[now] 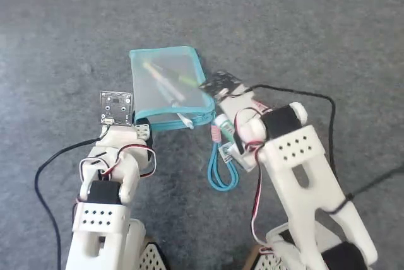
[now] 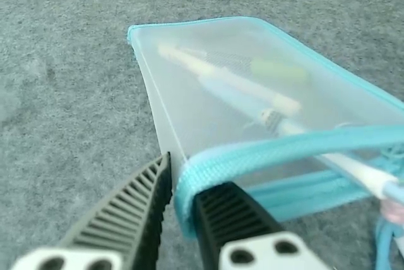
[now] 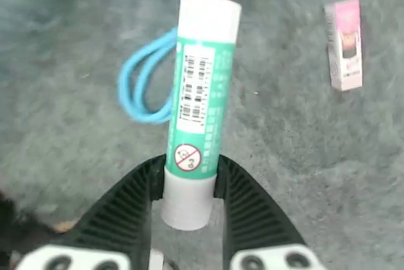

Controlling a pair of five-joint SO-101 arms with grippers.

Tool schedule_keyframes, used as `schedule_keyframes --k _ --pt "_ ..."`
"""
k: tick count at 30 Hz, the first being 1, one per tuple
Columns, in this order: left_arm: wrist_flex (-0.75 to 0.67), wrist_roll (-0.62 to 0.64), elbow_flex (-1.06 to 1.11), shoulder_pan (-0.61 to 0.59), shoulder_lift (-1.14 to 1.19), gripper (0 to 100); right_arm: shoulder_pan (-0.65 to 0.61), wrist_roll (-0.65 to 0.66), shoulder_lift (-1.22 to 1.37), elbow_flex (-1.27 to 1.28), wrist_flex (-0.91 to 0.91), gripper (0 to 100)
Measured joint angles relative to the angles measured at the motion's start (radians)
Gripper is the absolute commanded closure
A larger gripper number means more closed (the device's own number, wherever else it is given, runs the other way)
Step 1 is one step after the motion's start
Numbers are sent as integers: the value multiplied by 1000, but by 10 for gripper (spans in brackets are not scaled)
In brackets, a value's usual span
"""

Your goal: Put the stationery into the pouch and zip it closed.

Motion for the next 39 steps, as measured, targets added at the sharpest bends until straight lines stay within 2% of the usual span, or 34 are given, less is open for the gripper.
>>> schedule_keyframes --k 3,8,15,31,39 --pt "0 0 0 0 0 987 -60 3 -12 -83 69 991" --pt "0 0 0 0 0 987 -98 6 -9 -101 80 991" --pt "0 0 0 0 0 987 -167 3 181 -150 80 991" --pt "0 0 0 0 0 987 -172 -18 623 -548 80 991" --pt "0 0 0 0 0 987 -173 -48 667 -706 95 991"
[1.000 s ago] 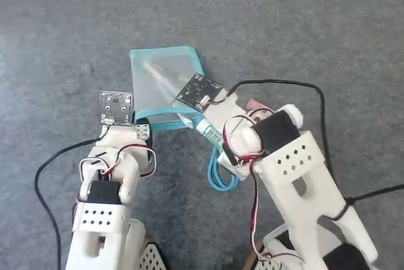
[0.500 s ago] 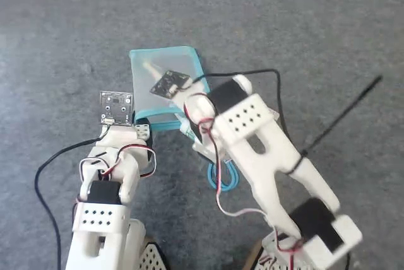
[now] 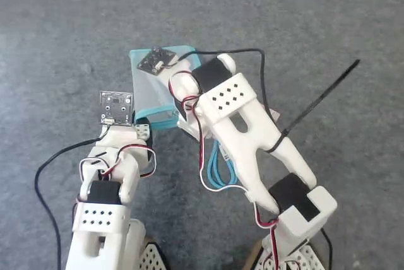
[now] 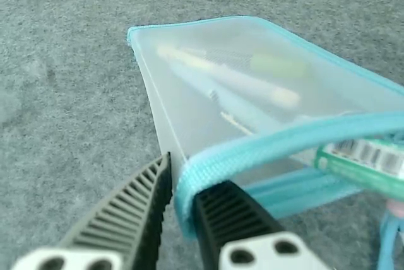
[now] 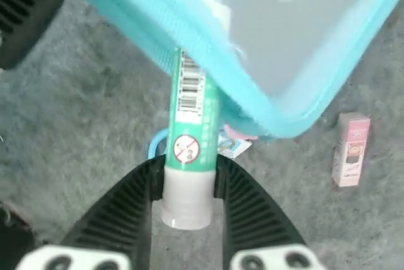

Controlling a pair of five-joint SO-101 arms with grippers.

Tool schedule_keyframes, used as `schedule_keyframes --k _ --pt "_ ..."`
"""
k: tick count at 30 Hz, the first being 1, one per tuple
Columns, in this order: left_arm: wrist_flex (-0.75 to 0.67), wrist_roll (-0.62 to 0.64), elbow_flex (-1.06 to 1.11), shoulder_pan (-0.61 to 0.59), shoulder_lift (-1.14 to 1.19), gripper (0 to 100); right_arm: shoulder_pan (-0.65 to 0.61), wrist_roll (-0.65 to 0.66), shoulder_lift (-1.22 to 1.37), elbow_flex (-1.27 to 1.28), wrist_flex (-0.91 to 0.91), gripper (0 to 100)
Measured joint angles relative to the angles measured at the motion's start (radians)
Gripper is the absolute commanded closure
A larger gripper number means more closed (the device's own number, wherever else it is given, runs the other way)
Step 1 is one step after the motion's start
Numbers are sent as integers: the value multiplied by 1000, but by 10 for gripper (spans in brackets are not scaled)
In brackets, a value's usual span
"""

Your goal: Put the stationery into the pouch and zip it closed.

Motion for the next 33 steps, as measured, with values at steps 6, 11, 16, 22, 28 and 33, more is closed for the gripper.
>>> schedule_keyframes --k 6,11,16,22,28,33 --pt "0 0 0 0 0 987 0 -8 32 -18 0 991" --pt "0 0 0 0 0 987 -40 -8 52 -20 -48 991" --pt "0 0 0 0 0 987 -64 -11 60 -20 -135 991" --pt "0 0 0 -2 0 987 -61 -11 60 -20 -227 898" --pt "-6 0 0 -2 0 987 -69 -64 60 -20 -261 762" --pt "-8 0 0 6 0 987 -78 -87 60 -20 -262 763"
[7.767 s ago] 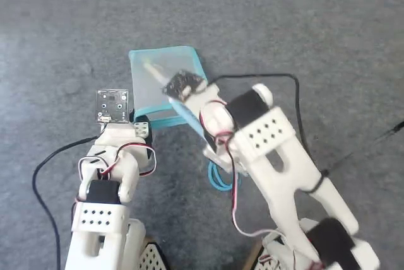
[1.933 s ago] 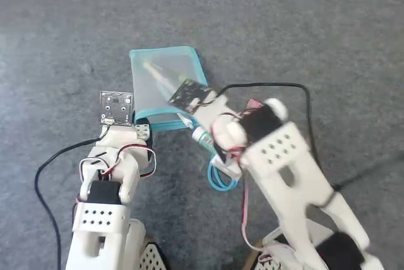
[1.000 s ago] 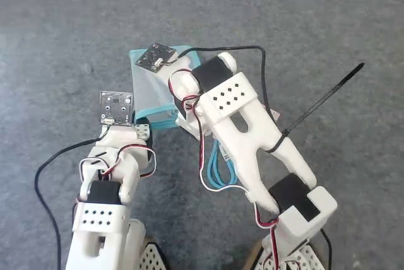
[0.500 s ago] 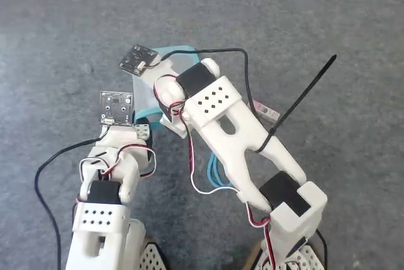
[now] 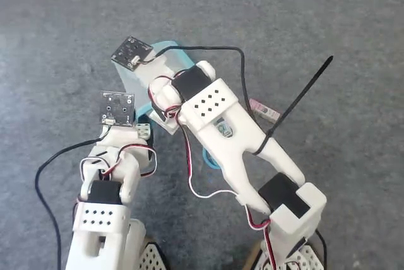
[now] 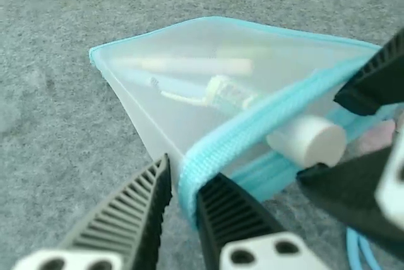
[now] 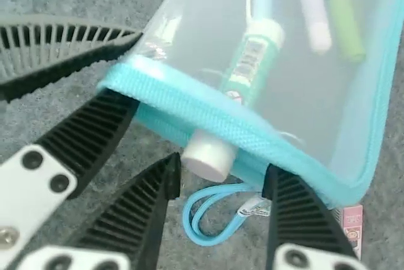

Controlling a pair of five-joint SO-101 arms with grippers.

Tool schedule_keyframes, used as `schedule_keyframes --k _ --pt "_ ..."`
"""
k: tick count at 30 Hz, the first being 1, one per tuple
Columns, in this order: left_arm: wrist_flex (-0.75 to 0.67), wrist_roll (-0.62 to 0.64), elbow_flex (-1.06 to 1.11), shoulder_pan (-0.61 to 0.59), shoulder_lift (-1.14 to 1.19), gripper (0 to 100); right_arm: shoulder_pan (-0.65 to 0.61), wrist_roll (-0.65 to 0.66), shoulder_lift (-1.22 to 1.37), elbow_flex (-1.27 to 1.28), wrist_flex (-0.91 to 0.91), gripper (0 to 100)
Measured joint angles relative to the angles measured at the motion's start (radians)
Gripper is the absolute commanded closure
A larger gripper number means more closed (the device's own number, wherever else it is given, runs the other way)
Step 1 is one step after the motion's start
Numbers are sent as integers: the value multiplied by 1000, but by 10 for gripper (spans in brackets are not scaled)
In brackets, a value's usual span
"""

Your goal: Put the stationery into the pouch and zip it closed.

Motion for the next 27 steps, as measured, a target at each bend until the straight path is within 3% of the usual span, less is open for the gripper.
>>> schedule_keyframes --k 6,15,21,27 --pt "-9 0 0 -3 0 987 17 -3 -71 0 17 764" --pt "-8 -5 0 -8 0 987 100 -2 -278 0 181 764" --pt "-8 -5 0 -8 0 987 290 -2 -313 117 207 781" --pt "77 -5 -29 -8 -14 987 500 -34 -313 459 35 803"
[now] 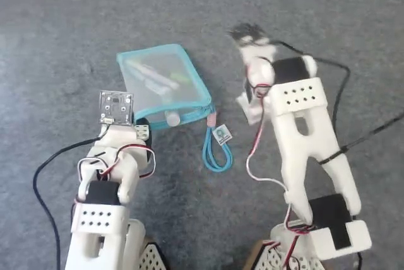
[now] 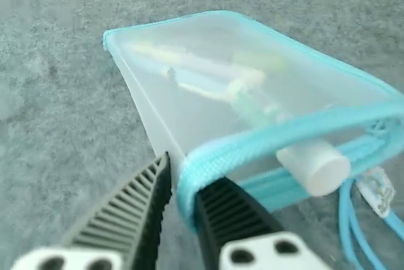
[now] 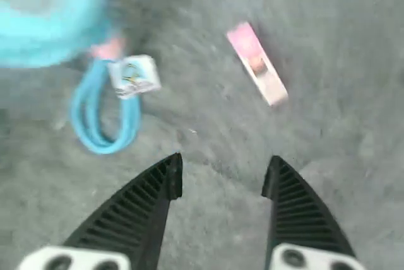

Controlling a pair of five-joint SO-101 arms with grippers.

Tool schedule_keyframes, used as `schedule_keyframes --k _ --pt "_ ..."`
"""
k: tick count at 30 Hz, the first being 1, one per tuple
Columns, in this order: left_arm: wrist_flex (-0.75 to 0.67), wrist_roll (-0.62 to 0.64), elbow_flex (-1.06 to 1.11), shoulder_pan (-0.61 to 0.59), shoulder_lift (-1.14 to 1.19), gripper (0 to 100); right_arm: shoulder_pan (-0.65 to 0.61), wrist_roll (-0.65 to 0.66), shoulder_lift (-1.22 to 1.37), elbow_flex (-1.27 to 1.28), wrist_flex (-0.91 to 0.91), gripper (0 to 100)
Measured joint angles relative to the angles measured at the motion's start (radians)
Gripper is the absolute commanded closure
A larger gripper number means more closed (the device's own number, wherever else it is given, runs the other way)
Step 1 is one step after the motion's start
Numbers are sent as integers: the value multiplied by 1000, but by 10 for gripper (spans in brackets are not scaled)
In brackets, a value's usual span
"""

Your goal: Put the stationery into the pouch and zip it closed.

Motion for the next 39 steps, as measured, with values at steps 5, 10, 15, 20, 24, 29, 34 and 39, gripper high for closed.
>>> schedule_keyframes --k 5,10,15,20,24,29,34,39 --pt "104 0 -3 0 -132 987 20 -17 84 118 -160 792" --pt "163 0 8 2 -250 987 20 52 219 89 -244 786" --pt "161 0 38 2 -290 987 11 112 387 -31 -265 786" --pt "161 0 38 2 -290 987 5 129 522 -129 -302 788" --pt "161 0 38 2 -290 987 11 132 560 -181 -308 786" --pt "161 0 38 2 -290 987 55 155 563 -212 -265 786" --pt "161 0 38 2 -290 987 92 206 511 -210 -210 786" --pt "161 0 38 2 -290 987 89 236 497 -210 -209 786"
